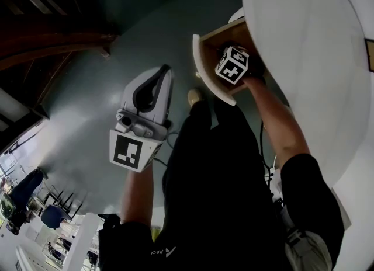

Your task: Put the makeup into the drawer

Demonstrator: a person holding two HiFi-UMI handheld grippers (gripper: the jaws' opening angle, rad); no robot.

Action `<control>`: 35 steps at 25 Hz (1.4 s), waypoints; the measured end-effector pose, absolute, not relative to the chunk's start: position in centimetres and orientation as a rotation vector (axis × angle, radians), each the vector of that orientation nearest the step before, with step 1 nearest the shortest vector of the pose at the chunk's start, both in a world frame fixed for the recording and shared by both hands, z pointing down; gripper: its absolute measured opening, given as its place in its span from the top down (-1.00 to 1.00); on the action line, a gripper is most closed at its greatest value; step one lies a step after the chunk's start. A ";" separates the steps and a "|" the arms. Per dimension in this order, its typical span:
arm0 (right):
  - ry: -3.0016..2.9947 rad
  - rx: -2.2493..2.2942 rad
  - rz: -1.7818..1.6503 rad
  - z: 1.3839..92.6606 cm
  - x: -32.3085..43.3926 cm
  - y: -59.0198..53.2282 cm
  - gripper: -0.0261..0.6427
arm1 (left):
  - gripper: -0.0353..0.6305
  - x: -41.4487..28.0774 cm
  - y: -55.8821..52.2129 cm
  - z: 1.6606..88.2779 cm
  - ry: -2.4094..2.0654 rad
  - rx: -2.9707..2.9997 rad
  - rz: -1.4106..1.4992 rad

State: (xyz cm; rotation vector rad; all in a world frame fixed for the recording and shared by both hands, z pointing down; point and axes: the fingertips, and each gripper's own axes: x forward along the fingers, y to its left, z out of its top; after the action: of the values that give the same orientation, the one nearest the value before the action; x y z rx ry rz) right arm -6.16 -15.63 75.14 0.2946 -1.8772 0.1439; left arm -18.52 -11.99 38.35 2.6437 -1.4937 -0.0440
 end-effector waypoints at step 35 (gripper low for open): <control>-2.406 0.687 0.114 45.9 -7.4 -12.3 0.88 | 0.86 -14.1 -11.6 33.1 -1.422 2.743 -0.103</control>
State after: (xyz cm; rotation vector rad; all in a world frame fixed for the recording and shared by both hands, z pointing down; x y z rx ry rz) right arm -7.44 -12.31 45.92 0.6871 -2.4063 0.1141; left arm -14.08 -11.64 33.14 2.7430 -1.4216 -0.1030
